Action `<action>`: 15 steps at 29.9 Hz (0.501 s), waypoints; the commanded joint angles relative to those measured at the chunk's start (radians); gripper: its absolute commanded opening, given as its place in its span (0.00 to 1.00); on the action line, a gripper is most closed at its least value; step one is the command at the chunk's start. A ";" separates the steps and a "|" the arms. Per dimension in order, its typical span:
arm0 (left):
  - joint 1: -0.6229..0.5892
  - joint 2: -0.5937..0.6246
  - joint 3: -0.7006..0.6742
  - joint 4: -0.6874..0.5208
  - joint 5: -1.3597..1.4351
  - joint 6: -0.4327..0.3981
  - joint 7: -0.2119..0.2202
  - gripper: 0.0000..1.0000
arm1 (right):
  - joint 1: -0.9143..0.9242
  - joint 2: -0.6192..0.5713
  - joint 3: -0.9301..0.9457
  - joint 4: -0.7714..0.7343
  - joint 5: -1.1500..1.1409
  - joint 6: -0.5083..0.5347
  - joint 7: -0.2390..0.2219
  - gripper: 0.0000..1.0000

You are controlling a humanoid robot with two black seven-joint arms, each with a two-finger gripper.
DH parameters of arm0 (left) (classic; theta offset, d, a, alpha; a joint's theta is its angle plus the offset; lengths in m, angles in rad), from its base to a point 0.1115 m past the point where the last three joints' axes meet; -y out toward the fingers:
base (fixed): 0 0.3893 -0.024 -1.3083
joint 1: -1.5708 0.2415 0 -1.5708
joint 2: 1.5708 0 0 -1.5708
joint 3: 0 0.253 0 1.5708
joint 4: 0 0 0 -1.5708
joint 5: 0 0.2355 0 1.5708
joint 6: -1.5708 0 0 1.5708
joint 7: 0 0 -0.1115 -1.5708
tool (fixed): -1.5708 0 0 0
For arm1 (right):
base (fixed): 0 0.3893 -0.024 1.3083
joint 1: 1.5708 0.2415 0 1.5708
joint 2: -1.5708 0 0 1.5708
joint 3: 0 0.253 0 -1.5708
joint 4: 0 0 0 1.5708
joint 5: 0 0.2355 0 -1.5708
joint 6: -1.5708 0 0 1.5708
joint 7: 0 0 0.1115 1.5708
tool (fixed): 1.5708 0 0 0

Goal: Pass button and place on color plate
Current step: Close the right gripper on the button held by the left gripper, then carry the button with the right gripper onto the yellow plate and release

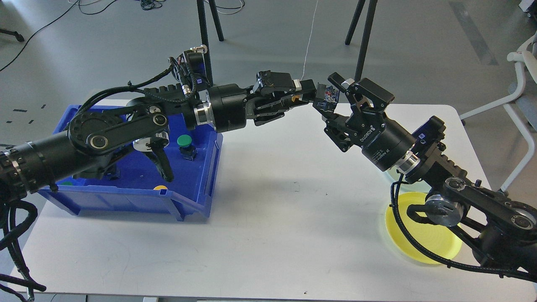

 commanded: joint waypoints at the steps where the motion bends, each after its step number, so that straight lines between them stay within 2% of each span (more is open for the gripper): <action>1: 0.000 -0.001 -0.001 0.000 -0.002 0.000 0.000 0.01 | 0.001 0.003 0.000 0.000 0.002 -0.006 0.000 0.22; 7: 0.000 0.001 -0.001 0.000 0.000 -0.001 0.000 0.03 | 0.001 -0.003 0.000 0.000 0.002 -0.003 0.000 0.10; 9: 0.000 0.001 -0.001 0.000 0.000 -0.001 0.000 0.11 | 0.001 -0.006 0.000 0.000 0.002 0.001 0.000 0.07; 10: 0.000 0.001 -0.001 0.000 0.000 -0.001 0.000 0.16 | 0.001 -0.008 0.000 0.001 0.002 0.001 0.000 0.07; 12: 0.000 -0.001 -0.001 0.000 -0.002 -0.001 0.000 0.39 | -0.001 -0.009 0.000 0.001 0.001 0.003 0.000 0.05; 15: 0.000 0.001 -0.004 -0.001 -0.005 -0.001 0.000 0.67 | -0.001 -0.011 0.000 0.001 -0.001 0.003 0.000 0.04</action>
